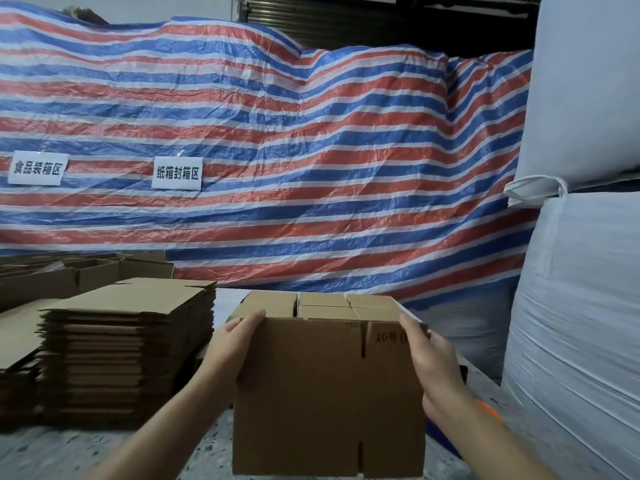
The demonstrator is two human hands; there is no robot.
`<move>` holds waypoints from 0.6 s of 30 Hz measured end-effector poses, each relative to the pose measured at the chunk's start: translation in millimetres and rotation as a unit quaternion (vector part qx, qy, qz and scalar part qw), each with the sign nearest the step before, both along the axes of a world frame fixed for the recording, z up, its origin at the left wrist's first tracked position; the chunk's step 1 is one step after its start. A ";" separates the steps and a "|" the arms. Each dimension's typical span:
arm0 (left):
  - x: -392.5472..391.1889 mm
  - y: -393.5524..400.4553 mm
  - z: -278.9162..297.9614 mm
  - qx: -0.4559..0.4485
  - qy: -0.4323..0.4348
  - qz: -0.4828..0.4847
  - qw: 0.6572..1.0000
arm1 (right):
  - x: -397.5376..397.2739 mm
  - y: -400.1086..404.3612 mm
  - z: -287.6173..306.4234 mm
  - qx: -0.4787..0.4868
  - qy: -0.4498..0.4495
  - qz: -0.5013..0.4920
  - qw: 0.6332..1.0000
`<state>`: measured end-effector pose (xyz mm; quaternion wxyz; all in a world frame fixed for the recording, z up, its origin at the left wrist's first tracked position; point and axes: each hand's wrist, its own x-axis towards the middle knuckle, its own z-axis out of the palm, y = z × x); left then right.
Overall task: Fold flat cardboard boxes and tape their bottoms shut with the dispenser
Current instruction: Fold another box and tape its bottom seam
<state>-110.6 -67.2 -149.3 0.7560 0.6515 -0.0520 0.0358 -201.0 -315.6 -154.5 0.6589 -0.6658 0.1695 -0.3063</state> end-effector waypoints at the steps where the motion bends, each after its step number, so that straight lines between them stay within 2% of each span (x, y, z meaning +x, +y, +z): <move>1: -0.1 1.5 -2.2 0.003 -0.001 -0.001 1.000 | -1.4 1.4 -1.5 0.003 0.005 0.003 1.000; 11: 0.6 14.2 14.1 0.152 0.031 -0.091 0.984 | -13.9 7.1 -12.4 0.042 0.031 0.017 0.998; 14: -2.5 13.5 22.6 0.156 0.030 -0.154 0.975 | -12.2 8.3 -9.4 0.031 0.019 0.011 0.999; 18: 0.1 16.7 23.1 0.162 0.017 -0.163 0.973 | -12.0 11.0 -11.0 0.032 0.024 0.024 0.999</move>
